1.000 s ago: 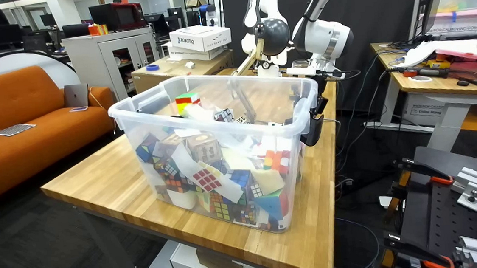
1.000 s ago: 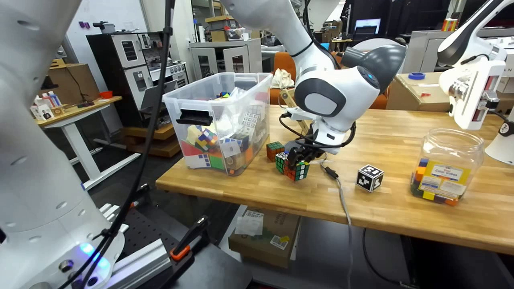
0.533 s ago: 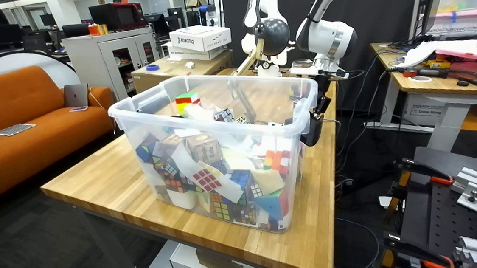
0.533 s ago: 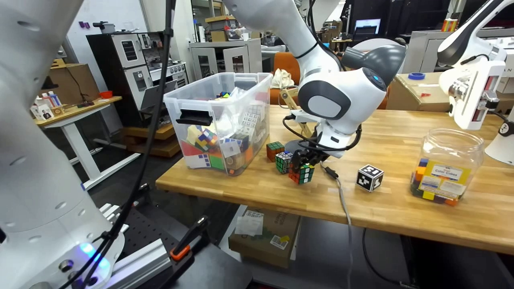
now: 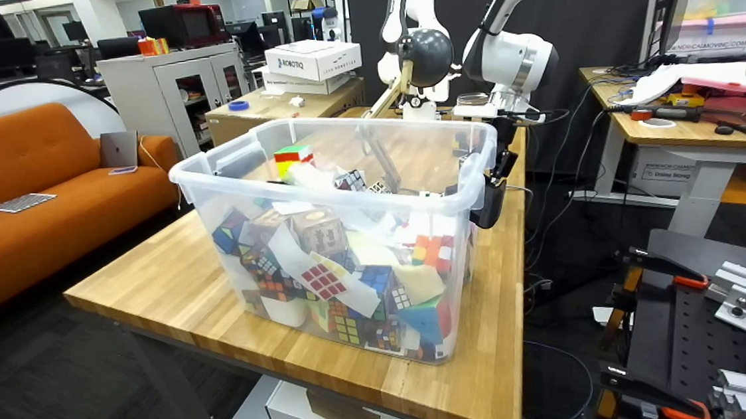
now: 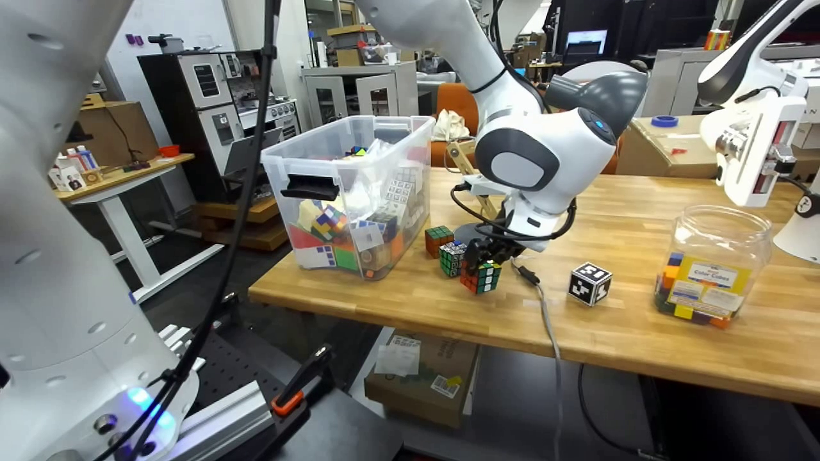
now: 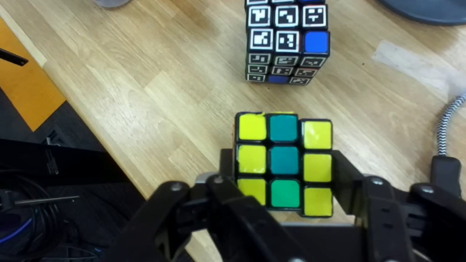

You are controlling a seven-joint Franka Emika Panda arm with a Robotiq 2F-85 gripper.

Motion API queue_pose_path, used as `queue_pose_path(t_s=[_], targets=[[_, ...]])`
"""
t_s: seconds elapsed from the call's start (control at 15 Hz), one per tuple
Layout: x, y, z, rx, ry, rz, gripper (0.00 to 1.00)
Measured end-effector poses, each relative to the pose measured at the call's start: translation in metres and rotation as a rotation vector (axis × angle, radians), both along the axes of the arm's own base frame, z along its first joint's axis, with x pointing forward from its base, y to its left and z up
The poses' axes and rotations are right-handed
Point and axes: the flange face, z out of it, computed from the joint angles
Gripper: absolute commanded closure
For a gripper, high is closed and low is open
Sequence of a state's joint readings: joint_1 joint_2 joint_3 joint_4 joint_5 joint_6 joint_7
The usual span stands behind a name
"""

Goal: Remove one Rubik's cube from the container on the left and put it on the table

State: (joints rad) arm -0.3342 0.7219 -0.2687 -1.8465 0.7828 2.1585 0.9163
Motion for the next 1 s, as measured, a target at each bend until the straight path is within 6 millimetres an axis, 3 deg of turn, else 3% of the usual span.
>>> queue_pose_path(t_s=[0.27,0.47,0.73,0.87,1.0], targets=[[0.005,0.006,0.001,0.000,-0.003,0.017,0.00],[0.015,0.013,0.013,-0.013,-0.022,0.050,0.00],[0.031,0.036,0.072,-0.071,-0.070,0.149,0.00],[0.024,0.053,0.111,-0.104,-0.077,0.195,0.00],[0.006,0.067,0.138,-0.128,-0.057,0.216,0.00]])
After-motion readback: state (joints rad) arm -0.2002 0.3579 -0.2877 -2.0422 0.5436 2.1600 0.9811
